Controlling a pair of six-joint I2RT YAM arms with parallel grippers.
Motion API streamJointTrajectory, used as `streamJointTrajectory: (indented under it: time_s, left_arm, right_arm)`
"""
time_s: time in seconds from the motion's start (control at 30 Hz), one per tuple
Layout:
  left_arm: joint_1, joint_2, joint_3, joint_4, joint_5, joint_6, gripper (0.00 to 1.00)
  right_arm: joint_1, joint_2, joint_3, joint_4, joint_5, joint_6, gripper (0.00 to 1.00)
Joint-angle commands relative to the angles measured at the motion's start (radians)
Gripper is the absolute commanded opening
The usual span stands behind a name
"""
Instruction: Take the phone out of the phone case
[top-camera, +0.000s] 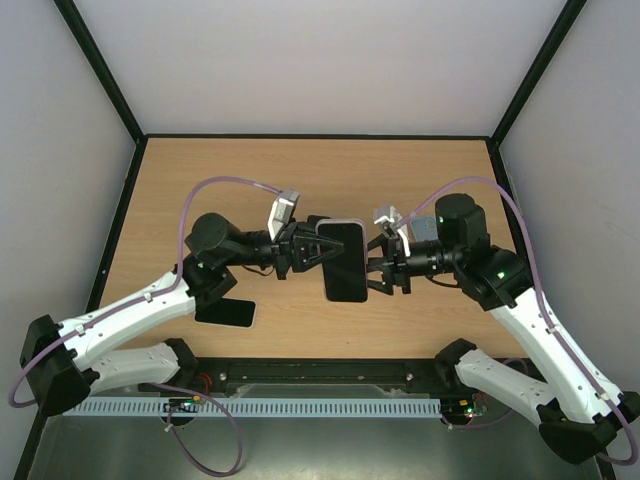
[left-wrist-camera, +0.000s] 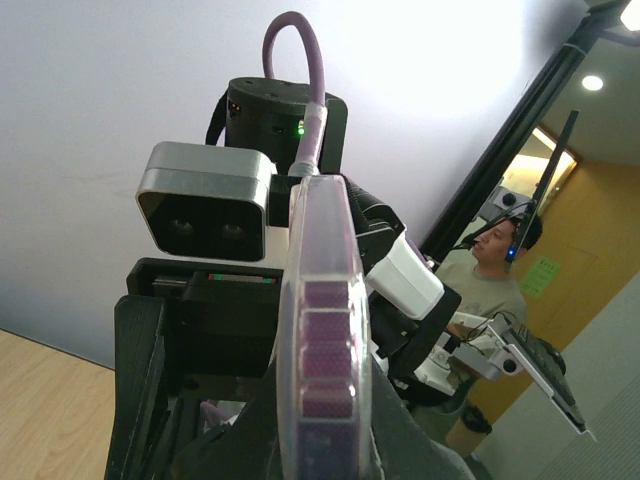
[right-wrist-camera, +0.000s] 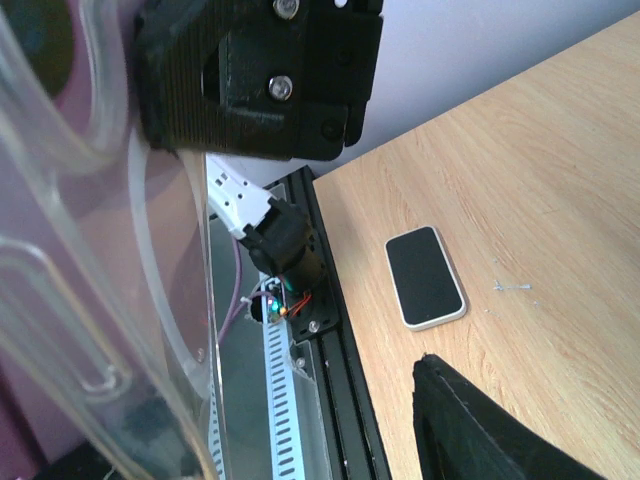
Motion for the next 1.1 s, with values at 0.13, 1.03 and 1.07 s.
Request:
streamJointTrajectory:
  time_s: [0.13, 1.03, 1.07]
  left_arm:
    - [-0.065, 0.123, -0.024, -0.264, 0.114, 0.069, 0.03]
    - [0.065, 0.15, 0.131, -0.622, -0.775, 0.281, 0.63]
    - [0.046, 0.148, 0.12, -0.632, -0.811, 0.282, 0.62]
  right_arm:
    - [-0.012, 0.016, 0.133, 0.295, 0.058, 0.169, 0.38]
    - [-0.172, 0.057, -0.484, 0.304, 0.42, 0.381, 0.02]
    - [-0.173, 0.084, -0.479, 0.298, 0.435, 0.389, 0.02]
